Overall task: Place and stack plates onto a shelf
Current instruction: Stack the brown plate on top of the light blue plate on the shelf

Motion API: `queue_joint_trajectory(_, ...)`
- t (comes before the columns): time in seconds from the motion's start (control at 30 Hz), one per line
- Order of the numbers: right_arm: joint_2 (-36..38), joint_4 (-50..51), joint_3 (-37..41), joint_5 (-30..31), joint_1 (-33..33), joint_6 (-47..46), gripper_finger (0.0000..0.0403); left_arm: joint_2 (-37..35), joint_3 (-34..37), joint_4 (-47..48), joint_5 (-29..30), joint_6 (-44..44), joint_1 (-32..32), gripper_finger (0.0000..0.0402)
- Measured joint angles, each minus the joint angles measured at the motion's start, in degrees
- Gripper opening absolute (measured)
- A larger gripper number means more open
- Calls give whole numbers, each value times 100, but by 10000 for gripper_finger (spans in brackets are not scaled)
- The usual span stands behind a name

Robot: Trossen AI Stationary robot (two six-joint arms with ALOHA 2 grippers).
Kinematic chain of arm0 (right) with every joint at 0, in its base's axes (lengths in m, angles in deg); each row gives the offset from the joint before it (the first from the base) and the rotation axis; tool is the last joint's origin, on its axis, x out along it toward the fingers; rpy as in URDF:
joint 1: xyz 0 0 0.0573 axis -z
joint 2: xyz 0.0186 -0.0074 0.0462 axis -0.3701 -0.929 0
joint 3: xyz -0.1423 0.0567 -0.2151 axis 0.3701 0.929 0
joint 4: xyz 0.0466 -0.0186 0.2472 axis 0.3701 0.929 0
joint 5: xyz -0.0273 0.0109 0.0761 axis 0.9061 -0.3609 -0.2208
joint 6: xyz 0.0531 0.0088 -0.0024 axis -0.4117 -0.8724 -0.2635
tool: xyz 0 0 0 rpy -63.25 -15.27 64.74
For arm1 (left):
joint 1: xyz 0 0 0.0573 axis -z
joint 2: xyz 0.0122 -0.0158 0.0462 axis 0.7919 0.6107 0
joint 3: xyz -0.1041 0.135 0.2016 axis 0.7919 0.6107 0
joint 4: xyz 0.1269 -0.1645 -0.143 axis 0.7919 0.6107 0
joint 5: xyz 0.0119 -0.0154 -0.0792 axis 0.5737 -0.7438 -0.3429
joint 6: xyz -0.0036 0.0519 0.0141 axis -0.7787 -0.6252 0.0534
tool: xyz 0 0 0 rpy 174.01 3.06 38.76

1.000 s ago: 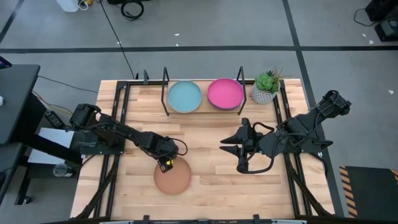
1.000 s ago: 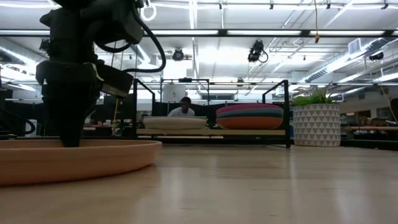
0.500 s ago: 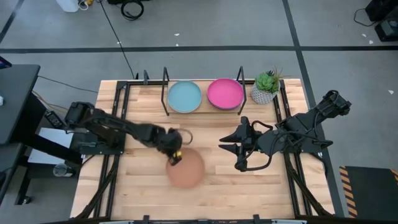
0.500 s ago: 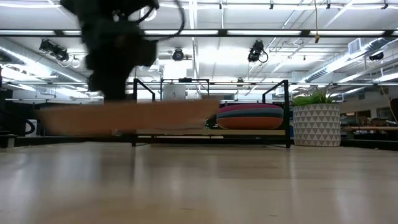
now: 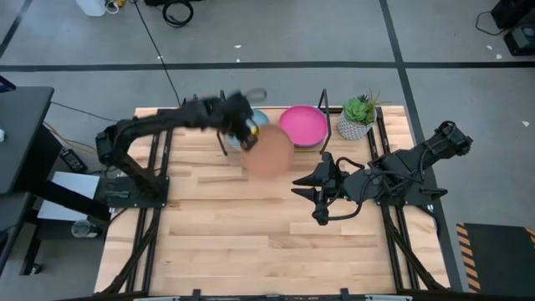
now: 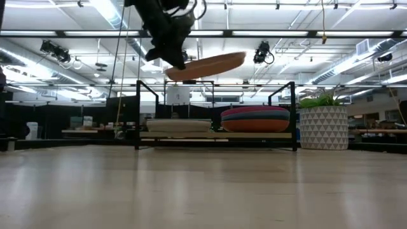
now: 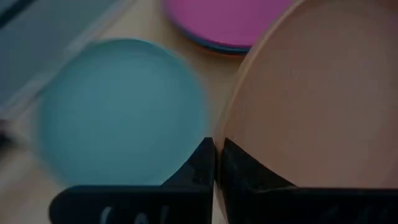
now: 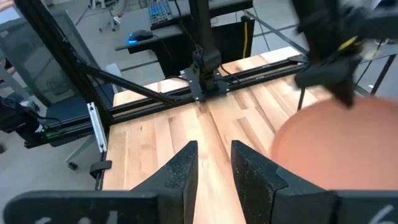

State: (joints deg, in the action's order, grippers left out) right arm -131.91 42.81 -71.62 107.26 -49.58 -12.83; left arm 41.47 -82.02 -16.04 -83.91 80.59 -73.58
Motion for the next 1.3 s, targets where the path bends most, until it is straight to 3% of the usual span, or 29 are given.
queue_joint_trajectory(0.33,2,-29,0,46,376,-2,103,1118,-1552,1082,-156,-1778,-1558,15)
queue_joint_trajectory(0.67,2,-29,0,48,729,-111,103,1868,-1755,1106,-170,-2759,-2331,16)
queue_joint_trajectory(0.9,2,-27,0,47,853,-114,103,1956,-1753,1052,-325,-2930,-2591,20)
queue_joint_trajectory(1.3,2,-27,0,46,964,-94,103,1956,-1750,1170,-610,-2929,-2511,33)
